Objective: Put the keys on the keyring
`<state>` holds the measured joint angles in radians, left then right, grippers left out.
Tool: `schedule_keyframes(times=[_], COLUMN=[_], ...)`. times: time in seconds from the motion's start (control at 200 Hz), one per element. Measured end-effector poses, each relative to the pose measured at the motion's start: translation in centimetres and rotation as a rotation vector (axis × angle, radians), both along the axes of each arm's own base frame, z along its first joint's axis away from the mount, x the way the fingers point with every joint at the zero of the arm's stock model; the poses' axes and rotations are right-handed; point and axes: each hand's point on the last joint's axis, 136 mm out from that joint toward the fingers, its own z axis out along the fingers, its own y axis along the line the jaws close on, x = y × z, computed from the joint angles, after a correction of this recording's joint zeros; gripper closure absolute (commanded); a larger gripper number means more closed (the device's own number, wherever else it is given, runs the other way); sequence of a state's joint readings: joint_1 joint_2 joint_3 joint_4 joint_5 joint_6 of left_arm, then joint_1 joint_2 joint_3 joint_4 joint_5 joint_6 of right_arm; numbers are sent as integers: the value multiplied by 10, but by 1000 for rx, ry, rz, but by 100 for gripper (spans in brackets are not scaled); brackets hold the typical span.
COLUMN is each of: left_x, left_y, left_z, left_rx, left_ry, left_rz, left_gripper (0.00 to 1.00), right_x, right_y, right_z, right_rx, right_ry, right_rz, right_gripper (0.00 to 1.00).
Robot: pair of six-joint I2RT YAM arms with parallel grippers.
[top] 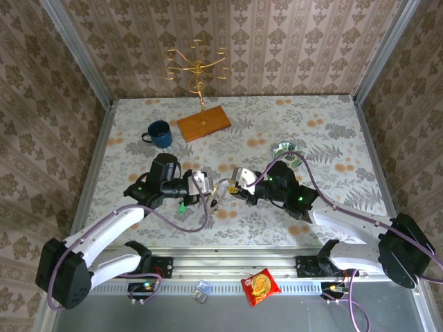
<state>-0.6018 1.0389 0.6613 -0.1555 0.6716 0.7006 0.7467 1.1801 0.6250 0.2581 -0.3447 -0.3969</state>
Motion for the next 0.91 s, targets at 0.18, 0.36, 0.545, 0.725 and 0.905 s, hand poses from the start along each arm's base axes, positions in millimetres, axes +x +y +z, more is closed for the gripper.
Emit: schedule_keyframes(times=[0.18, 0.36, 0.545, 0.725, 0.905], left_x=[0, 6, 25, 46, 65], left_y=[0, 1, 11, 36, 68], left_z=[5, 7, 23, 38, 48], left_rx=[-22, -43, -102, -174, -199], left_ry=[41, 117, 177, 226, 273], left_rz=[31, 107, 315, 577, 840], left_gripper=[100, 100, 100, 100, 100], right_x=[-1, -2, -1, -3, -21], right_y=[3, 5, 2, -2, 21], right_z=[-9, -10, -6, 4, 8], right_rx=[-13, -9, 13, 27, 12], right_ry=[28, 42, 81, 144, 224], right_rz=[9, 8, -32, -69, -23], right_gripper=[77, 76, 76, 76, 71])
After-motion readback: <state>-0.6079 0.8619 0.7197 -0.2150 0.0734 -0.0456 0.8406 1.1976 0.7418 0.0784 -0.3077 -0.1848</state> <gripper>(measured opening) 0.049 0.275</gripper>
